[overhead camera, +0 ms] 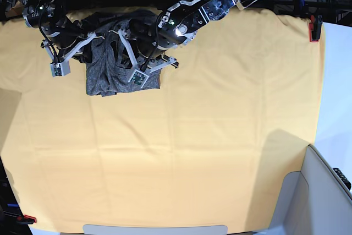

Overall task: Fold the T-shirt properly
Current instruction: 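Grasp the bundle's edge with the left gripper and tuck it under, then press the grey bundle with both grippers, tucking loose fabric inward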

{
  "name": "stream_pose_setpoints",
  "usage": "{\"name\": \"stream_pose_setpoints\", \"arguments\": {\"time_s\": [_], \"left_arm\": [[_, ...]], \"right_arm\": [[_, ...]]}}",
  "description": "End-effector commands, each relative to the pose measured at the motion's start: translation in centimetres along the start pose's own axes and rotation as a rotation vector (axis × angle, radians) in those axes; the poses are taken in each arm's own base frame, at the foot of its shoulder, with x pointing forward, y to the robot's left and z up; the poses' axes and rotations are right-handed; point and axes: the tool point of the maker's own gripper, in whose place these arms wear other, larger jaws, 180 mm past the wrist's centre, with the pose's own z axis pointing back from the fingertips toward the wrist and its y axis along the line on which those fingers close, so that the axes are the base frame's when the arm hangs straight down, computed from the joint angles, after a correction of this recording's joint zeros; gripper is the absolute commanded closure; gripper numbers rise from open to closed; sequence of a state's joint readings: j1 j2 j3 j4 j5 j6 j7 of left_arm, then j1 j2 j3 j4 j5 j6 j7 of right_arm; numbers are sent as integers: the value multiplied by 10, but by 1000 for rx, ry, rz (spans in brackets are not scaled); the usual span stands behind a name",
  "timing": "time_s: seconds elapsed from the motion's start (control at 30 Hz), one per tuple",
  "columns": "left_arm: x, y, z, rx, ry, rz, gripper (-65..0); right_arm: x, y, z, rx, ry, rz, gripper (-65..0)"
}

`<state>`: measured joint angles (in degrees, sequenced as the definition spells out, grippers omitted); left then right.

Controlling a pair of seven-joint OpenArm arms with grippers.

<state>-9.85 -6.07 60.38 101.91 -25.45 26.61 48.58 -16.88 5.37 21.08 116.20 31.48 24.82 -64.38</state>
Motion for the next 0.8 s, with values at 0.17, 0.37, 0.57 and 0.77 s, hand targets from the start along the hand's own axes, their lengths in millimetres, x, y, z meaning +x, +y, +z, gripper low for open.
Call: {"name": "stream_pose_setpoints", "arguments": {"time_s": [0.17, 0.37, 0.57, 0.77], "left_arm": [[6, 9, -18, 42, -56, -5, -73], [6, 14, -22, 58, -55, -6, -73], [9, 19, -22, 74, -66, -3, -73], [21, 35, -19, 171, -125, -100, -73]], "right_arm": [[2, 2, 3, 9, -15, 10, 0], [-7, -2, 2, -25, 17, 24, 0], [-14, -5, 4, -36, 37, 29, 0], [-23, -4, 5, -35, 58, 22, 0]]}}
